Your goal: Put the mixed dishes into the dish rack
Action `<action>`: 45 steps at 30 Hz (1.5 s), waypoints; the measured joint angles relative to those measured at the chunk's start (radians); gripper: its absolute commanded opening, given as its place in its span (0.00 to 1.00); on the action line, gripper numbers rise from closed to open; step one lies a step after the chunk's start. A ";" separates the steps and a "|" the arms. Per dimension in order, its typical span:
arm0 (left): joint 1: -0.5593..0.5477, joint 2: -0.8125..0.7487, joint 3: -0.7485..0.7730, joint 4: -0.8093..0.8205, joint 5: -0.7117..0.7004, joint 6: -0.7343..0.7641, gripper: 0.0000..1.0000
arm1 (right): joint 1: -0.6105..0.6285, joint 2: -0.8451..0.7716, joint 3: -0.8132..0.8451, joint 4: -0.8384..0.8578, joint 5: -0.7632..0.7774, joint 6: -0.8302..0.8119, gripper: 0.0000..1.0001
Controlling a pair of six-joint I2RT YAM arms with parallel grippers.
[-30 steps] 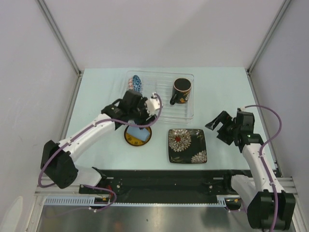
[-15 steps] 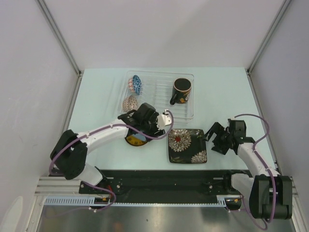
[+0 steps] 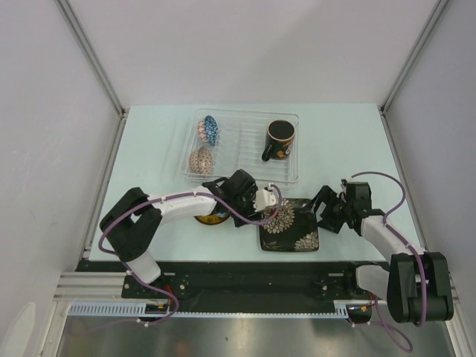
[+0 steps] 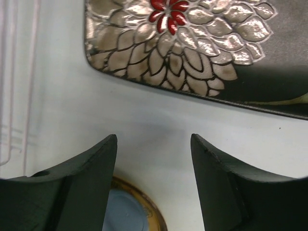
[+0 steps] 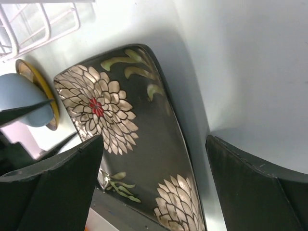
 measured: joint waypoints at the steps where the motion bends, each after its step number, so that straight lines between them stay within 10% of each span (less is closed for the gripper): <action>1: -0.008 0.011 0.000 0.005 0.001 0.001 0.68 | 0.001 0.008 0.000 0.011 -0.008 0.003 0.93; 23: -0.081 0.166 0.157 -0.058 -0.040 -0.001 0.75 | 0.008 0.068 0.000 0.098 -0.092 -0.040 0.80; 35: -0.127 0.185 0.182 -0.028 -0.042 -0.034 0.74 | 0.009 -0.218 0.094 -0.036 -0.209 -0.051 0.78; 45: -0.141 0.185 0.207 0.073 -0.022 -0.054 0.73 | 0.009 -0.052 0.104 -0.092 -0.267 -0.061 0.71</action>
